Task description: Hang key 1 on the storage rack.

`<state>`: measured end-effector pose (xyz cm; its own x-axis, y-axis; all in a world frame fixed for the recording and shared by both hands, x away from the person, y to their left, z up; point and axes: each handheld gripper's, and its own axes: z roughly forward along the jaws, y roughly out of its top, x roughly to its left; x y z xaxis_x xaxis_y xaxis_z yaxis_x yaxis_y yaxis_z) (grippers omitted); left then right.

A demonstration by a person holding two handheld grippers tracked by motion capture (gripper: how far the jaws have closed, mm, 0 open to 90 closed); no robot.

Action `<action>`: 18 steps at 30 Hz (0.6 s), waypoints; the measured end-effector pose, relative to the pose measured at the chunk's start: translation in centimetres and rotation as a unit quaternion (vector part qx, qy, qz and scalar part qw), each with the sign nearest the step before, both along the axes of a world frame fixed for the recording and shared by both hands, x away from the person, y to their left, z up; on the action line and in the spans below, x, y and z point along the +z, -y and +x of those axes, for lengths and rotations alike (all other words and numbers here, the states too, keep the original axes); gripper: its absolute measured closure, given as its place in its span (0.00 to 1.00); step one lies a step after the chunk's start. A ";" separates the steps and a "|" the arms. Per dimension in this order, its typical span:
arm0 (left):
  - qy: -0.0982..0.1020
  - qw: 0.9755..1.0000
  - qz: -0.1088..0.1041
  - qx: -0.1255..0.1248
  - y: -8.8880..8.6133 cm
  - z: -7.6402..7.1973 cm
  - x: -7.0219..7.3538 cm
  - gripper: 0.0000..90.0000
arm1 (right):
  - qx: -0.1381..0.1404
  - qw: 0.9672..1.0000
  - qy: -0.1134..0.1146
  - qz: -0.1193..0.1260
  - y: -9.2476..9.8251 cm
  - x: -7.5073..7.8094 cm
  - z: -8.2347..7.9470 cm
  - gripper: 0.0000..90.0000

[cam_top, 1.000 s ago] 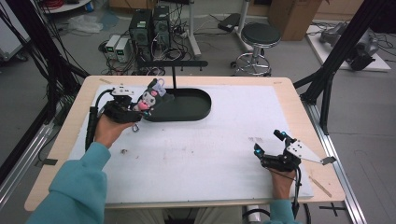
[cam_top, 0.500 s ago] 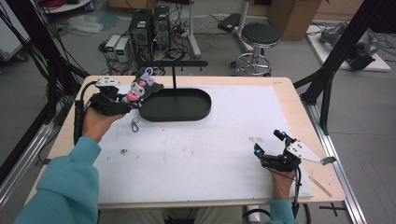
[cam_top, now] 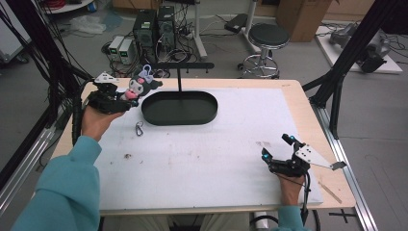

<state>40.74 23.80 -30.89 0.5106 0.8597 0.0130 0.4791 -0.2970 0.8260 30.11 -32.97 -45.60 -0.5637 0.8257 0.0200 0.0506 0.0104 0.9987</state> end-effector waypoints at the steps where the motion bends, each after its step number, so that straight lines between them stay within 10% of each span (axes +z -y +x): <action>1: -0.001 1.000 0.000 0.001 0.0 0.1 -0.1 0.57 | 0.000 1.000 0.000 0.000 0.0 0.0 0.0 0.01; 18: -0.006 0.999 0.037 0.001 0.6 0.6 -0.8 0.57 | 0.000 1.000 -0.002 0.001 0.0 0.0 0.0 0.01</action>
<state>41.35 23.16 -31.72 0.5092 0.8577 0.0717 0.4888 -0.3568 0.7961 30.08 -32.98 -45.60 -0.5635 0.8258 0.0237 0.0549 0.0088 0.9985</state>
